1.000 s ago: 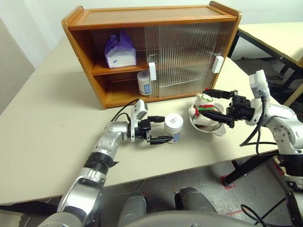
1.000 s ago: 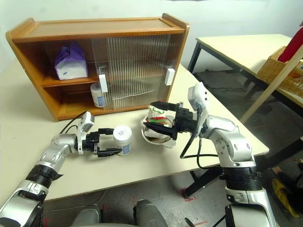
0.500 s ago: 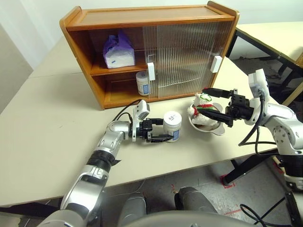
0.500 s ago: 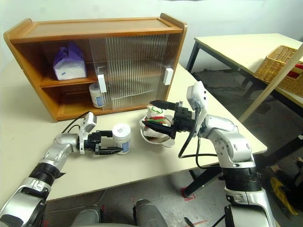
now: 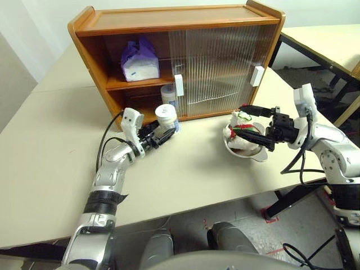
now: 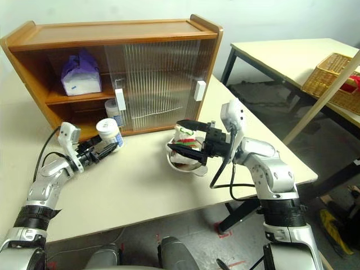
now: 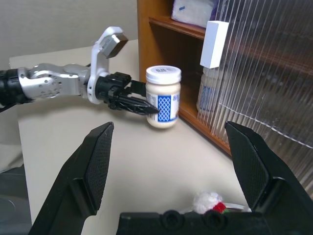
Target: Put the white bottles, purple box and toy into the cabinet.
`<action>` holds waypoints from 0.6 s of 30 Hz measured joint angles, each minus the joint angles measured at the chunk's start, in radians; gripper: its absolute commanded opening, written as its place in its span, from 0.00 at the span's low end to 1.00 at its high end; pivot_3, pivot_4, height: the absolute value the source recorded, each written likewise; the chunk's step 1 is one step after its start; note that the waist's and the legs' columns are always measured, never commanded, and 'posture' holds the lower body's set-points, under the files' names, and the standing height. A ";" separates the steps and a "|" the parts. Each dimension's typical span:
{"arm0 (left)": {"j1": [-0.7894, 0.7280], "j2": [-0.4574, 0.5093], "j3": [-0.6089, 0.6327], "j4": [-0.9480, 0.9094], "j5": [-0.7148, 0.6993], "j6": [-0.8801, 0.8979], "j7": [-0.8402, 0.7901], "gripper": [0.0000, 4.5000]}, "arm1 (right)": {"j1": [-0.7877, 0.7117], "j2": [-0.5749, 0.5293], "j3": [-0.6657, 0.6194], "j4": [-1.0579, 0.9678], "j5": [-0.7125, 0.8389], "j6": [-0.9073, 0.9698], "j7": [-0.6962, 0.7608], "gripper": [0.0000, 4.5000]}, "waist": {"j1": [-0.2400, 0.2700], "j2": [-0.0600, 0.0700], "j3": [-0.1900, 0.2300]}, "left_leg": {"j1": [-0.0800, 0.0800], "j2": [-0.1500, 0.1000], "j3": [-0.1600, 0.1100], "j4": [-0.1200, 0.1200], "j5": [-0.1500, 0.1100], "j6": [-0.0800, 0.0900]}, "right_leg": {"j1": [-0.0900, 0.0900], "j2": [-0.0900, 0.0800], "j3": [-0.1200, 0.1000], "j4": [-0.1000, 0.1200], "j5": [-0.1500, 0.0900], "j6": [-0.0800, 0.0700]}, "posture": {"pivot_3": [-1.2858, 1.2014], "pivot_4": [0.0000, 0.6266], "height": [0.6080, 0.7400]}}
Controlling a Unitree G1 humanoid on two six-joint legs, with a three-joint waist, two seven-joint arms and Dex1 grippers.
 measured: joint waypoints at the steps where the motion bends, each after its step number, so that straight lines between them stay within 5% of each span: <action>1: 0.006 -0.007 0.004 -0.008 0.009 0.009 0.034 0.68 | 0.000 0.001 0.000 0.002 0.000 -0.002 0.002 1.00 | 0.003 0.000 0.000 | 0.000 0.000 0.000 0.000 0.000 0.000 | 0.000 0.000 0.000 0.000 0.000 0.000 | 0.47 0.00 1.00; 12: -0.080 -0.059 0.046 0.016 0.072 0.013 0.350 0.68 | 0.001 0.013 0.004 0.014 -0.004 -0.023 0.014 1.00 | 0.014 0.000 0.000 | 0.004 0.000 0.000 0.001 0.001 0.002 | 0.004 0.000 0.000 0.001 0.002 -0.002 | 0.47 0.00 1.00; 18: -0.095 -0.072 0.057 0.017 0.065 0.009 0.374 0.68 | 0.004 0.014 0.004 0.014 -0.004 -0.028 0.013 1.00 | 0.012 -0.001 0.000 | 0.005 0.000 0.000 0.001 0.001 0.001 | 0.005 0.000 0.000 0.000 0.002 -0.002 | 0.47 0.00 1.00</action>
